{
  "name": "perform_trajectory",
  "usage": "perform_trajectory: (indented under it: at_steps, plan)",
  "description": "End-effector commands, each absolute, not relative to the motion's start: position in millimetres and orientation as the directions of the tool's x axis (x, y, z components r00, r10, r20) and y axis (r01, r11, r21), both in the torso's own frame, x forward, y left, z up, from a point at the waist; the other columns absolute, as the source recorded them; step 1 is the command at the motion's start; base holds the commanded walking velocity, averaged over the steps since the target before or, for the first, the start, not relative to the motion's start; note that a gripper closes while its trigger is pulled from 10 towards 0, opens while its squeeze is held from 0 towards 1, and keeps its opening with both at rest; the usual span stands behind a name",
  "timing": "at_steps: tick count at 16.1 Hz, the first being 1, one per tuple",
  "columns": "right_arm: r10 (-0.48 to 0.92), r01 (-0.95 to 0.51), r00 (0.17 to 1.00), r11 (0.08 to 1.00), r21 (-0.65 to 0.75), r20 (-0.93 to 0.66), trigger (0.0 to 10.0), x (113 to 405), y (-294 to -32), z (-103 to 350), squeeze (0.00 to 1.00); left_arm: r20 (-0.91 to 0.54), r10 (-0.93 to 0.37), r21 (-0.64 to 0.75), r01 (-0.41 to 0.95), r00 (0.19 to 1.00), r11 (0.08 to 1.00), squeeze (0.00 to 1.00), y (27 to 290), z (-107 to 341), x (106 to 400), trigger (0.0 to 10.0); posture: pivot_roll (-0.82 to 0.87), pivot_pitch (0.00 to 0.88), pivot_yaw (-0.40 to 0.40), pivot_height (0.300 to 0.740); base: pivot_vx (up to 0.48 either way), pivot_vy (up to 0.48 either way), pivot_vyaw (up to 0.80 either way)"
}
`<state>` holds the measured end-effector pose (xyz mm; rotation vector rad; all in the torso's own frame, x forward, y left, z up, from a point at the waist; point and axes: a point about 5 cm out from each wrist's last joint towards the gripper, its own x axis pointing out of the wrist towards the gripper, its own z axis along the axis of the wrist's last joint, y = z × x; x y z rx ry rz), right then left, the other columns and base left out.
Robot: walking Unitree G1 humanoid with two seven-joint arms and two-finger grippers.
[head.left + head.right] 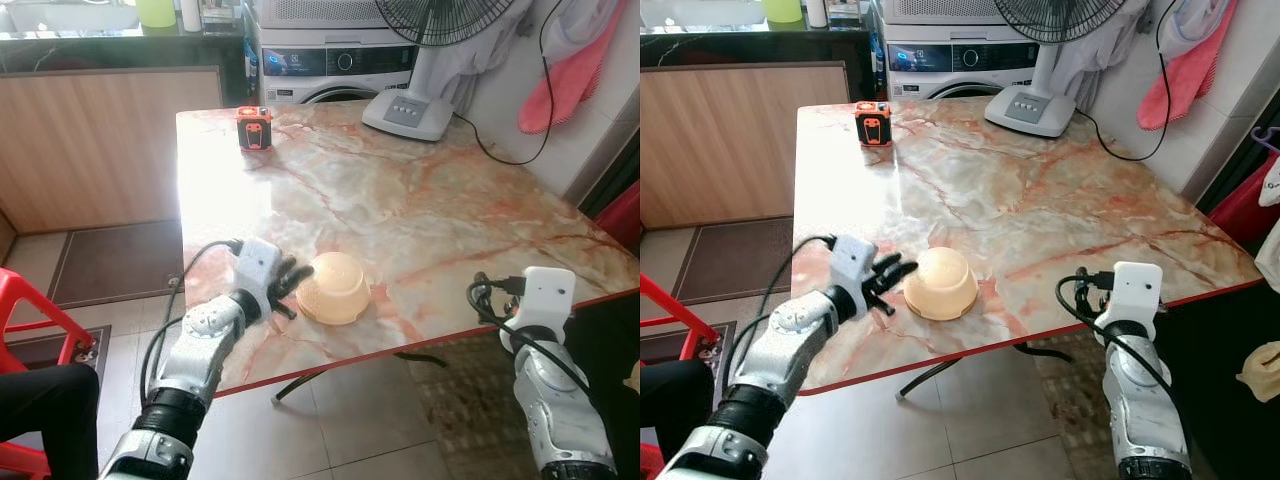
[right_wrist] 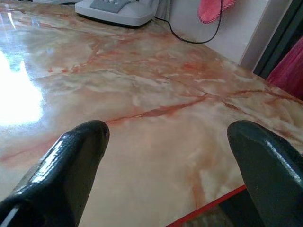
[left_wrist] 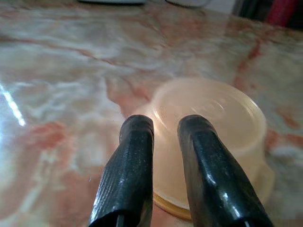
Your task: Restocking fridge
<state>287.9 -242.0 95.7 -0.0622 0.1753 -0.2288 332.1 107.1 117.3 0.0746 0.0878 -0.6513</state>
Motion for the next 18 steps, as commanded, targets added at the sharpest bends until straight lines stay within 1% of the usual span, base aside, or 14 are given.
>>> perform_trajectory:
  at_steps: [1,9,18]
  plan:
    - [-0.248,0.236,0.95,0.968,-0.082,-0.192,10.0,284,-248,91,0.0,-0.114,-0.632,0.037,0.639,0.767,0.769,0.0,100,118,330,10.0,-0.09,0.0,-0.06,0.74,0.0,0.0,0.0]
    - [-0.228,0.217,0.95,0.973,-0.075,-0.215,10.0,283,-246,88,0.0,-0.136,-0.742,-0.035,0.745,0.657,0.666,0.0,64,109,315,10.0,-0.1,0.0,-0.059,0.74,0.0,0.0,0.0]
    - [-0.205,0.196,0.952,0.979,-0.063,-0.225,10.0,285,-241,87,0.0,-0.103,-0.794,-0.062,0.793,0.599,0.606,0.0,38,117,315,10.0,-0.09,0.0,-0.059,0.74,0.0,0.0,0.0]
